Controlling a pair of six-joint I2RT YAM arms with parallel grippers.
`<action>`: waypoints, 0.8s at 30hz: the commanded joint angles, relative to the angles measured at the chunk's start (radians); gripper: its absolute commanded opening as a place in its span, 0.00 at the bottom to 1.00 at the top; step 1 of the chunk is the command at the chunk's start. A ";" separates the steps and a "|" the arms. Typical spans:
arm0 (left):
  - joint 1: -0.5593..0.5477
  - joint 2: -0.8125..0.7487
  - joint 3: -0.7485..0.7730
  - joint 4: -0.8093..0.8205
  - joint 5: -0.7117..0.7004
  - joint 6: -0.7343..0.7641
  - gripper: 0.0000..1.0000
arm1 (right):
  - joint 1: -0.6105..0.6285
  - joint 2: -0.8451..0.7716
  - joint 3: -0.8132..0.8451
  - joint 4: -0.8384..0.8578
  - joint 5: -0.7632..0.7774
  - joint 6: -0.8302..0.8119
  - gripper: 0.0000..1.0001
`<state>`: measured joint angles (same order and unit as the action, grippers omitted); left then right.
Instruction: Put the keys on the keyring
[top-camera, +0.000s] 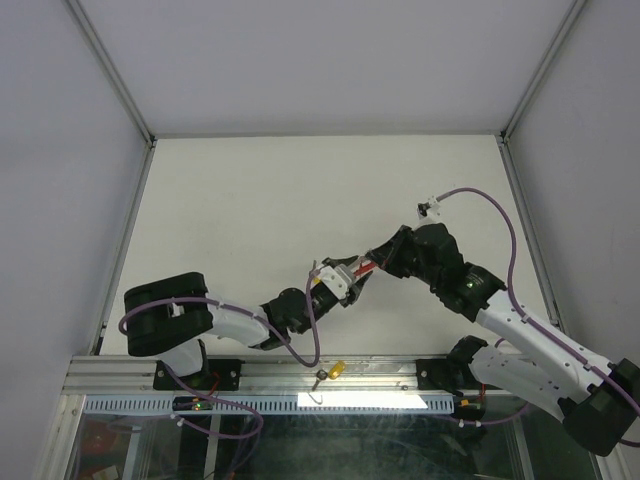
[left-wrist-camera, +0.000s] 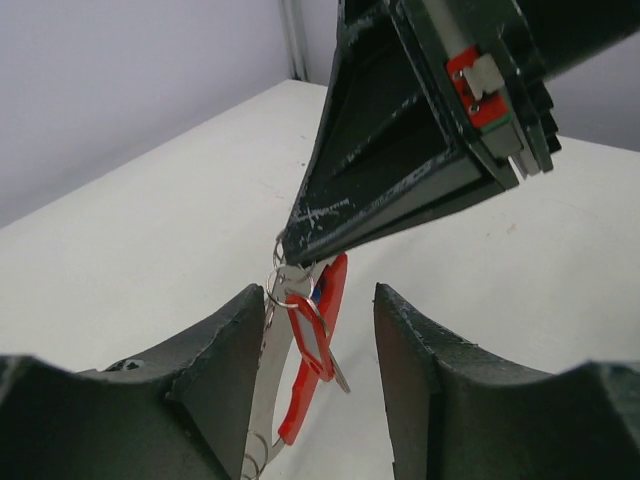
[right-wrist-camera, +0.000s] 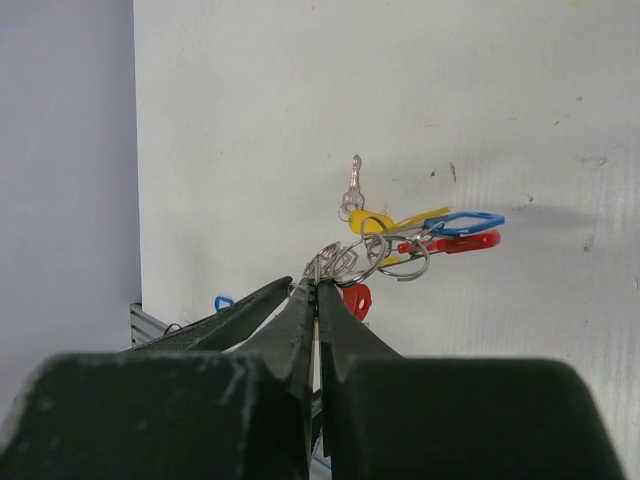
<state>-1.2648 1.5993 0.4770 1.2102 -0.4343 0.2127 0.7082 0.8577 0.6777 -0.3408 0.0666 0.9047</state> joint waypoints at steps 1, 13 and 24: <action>-0.018 0.042 0.053 0.139 -0.092 0.073 0.44 | -0.004 -0.032 0.027 0.063 0.024 0.030 0.00; -0.082 0.137 0.106 0.168 -0.217 0.225 0.30 | -0.004 -0.046 0.032 0.054 0.031 0.040 0.00; -0.097 0.132 0.087 0.164 -0.223 0.237 0.06 | -0.004 -0.051 0.040 0.037 0.033 0.046 0.00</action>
<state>-1.3491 1.7355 0.5541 1.3121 -0.6628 0.4374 0.7082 0.8368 0.6777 -0.3634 0.0723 0.9268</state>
